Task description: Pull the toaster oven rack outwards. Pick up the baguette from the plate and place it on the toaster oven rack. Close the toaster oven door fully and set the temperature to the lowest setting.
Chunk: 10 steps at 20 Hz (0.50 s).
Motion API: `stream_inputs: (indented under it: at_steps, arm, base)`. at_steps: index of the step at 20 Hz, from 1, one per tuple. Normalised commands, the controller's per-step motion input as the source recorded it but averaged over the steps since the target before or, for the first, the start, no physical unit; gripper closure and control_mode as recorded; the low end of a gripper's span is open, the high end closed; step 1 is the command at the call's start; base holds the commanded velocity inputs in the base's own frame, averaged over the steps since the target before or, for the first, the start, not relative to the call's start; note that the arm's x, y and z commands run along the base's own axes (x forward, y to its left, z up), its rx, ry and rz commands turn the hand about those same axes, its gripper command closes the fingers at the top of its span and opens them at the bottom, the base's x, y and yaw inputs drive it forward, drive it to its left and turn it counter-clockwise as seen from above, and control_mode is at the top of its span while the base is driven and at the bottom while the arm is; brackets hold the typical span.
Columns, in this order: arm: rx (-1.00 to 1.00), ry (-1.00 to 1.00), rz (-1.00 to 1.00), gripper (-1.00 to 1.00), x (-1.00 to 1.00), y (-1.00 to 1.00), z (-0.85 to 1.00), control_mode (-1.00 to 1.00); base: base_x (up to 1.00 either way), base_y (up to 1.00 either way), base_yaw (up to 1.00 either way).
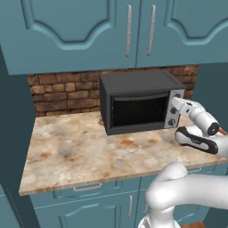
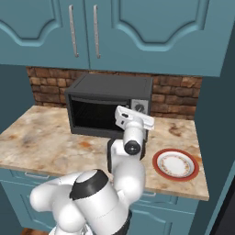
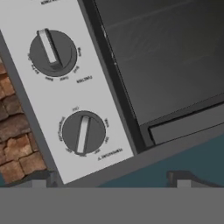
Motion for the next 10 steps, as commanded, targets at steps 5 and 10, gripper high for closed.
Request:
stream_inputs:
  at_steps: [5,10]
  arm:
    - [0.00,0.00,0.00,-1.00,0.08,-0.02,-0.03,-1.00]
    - [0.00,0.03,0.00,-1.00,0.00,-0.10,-0.09,-1.00]
  base:
    - [0.00,0.00,0.00]
    - [0.00,0.00,0.00]
